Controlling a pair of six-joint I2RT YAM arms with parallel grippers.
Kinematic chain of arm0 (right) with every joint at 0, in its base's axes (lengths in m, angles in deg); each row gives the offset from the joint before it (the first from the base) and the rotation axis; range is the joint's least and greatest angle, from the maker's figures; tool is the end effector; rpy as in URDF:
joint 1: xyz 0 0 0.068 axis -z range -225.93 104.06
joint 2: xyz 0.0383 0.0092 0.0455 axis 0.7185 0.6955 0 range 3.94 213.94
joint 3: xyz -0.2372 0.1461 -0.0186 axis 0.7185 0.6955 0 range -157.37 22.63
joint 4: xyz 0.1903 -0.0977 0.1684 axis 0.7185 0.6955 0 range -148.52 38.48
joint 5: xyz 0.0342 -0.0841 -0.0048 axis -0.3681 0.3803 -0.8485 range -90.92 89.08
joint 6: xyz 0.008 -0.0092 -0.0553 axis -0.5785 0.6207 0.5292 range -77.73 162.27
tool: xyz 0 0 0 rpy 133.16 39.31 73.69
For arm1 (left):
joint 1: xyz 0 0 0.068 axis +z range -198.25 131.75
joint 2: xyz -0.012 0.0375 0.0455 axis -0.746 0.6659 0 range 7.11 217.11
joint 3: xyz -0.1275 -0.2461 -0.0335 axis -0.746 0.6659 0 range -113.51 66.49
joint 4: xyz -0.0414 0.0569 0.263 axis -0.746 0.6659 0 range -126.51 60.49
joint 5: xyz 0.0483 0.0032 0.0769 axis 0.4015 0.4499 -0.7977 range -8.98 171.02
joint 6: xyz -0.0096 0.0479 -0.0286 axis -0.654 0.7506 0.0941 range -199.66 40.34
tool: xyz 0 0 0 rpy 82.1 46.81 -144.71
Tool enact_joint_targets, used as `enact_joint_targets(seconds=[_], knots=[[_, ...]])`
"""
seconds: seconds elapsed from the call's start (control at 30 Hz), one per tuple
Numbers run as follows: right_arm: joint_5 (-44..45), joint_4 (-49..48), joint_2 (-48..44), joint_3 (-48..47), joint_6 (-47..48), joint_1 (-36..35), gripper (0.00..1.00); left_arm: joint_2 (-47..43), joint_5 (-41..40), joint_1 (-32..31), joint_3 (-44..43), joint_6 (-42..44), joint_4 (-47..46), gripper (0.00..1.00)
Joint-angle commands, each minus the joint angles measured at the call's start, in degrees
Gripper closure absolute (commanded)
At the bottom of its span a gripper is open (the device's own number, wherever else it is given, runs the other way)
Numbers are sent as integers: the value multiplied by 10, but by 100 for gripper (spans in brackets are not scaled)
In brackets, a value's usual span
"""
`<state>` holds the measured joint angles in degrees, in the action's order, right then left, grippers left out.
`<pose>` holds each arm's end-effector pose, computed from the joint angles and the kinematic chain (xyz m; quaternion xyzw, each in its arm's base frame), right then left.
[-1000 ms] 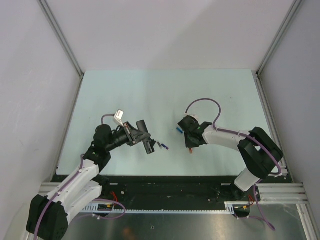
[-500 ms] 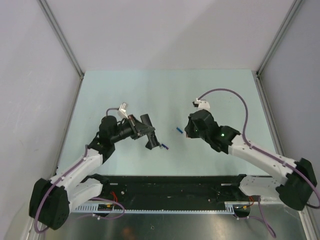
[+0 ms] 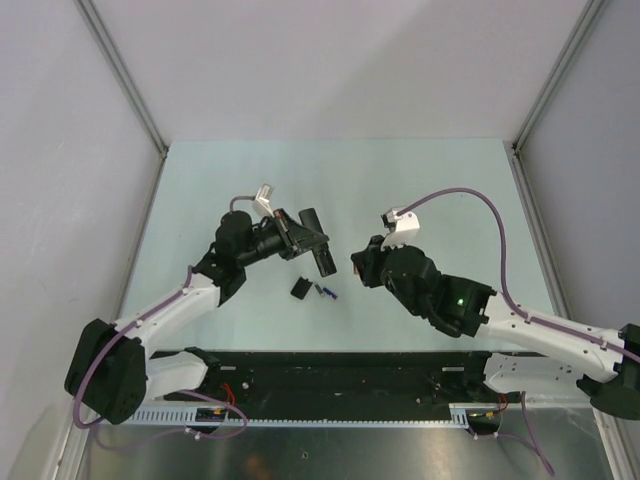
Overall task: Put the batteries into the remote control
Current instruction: Pick up the battery from the center of the board, then load the battery into the remote control.
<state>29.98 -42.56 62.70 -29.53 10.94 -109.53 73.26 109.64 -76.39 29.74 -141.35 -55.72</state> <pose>0.1255 0.2069 0.3336 -0.0807 0.8113 0.2444 0.5250 0.2295 -0.1442 0.2681 -0.0627 0.7575 -0.5731 0.3063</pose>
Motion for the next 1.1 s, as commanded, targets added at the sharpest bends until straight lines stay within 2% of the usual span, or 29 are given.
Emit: enact_joint_targets(seconds=[0.0, 0.17, 0.7, 1.07], knots=[[59, -70, -19, -7, 16, -26, 100, 19, -3, -9, -25, -15, -43, 100], [58, -105, -3, -7, 29, -44, 100, 32, 13, -13, -19, -26, -81, 100], [123, -201, 21, -7, 107, -81, 100, 100, 77, -36, -10, -152, -287, 100], [159, -144, 18, -10, 113, -83, 100, 137, 85, -49, 4, -195, -371, 100]])
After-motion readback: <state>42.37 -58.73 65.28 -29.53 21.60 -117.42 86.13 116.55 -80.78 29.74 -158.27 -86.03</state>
